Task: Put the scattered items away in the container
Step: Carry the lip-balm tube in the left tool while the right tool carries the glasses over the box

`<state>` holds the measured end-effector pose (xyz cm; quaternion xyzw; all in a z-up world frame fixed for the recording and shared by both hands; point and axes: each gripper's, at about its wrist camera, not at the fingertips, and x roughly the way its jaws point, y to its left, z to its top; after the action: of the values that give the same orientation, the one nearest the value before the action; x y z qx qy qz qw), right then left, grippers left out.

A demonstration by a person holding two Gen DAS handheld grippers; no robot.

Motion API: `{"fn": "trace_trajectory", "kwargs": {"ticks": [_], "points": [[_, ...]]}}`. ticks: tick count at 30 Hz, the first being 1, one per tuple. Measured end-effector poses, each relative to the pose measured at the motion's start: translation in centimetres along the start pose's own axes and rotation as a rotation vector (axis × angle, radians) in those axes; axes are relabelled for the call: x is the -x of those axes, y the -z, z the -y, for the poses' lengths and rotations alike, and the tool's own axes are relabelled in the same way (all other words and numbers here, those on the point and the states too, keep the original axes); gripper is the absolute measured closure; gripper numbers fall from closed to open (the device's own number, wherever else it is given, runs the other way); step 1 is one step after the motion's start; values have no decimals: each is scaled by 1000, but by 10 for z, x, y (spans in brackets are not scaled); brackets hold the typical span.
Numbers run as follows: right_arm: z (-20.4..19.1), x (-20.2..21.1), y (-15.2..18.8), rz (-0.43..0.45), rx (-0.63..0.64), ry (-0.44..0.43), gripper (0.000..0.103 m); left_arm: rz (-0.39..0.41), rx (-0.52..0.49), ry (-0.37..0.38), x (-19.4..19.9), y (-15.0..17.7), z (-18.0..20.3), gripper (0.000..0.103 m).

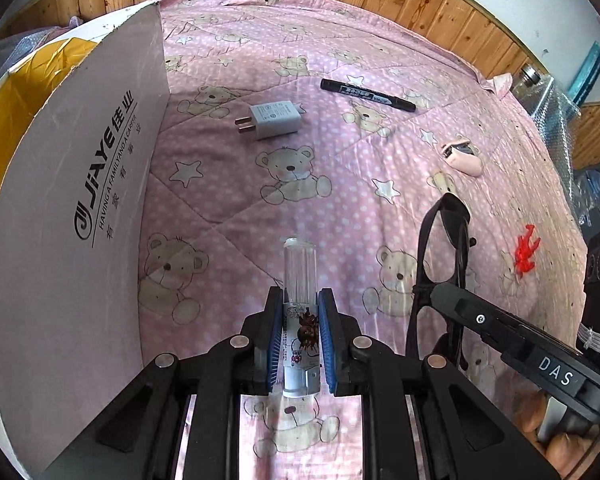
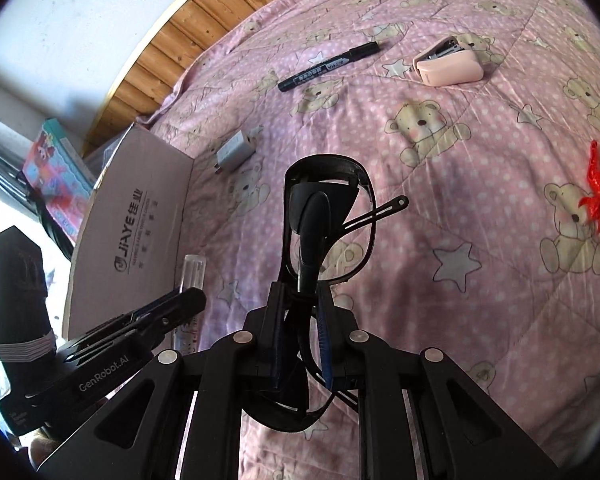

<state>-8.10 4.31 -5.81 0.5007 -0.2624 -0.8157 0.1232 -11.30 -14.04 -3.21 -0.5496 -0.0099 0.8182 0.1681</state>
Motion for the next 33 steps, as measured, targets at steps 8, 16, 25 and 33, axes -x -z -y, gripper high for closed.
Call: {"fn": "trace_trajectory", "kwargs": {"ticks": [8, 16, 25, 33], "points": [[-6, 8, 15, -14, 12, 14, 87, 9, -42, 28, 13, 10, 14, 85], [-17, 22, 19, 6, 35, 20, 87, 25, -63, 55, 28, 18, 24, 85], [-30, 34, 27, 16, 60, 24, 87, 42, -70, 79, 41, 28, 26, 85], [-47, 45, 33, 29, 93, 21, 87, 71, -64, 98, 59, 35, 23, 85]]}}
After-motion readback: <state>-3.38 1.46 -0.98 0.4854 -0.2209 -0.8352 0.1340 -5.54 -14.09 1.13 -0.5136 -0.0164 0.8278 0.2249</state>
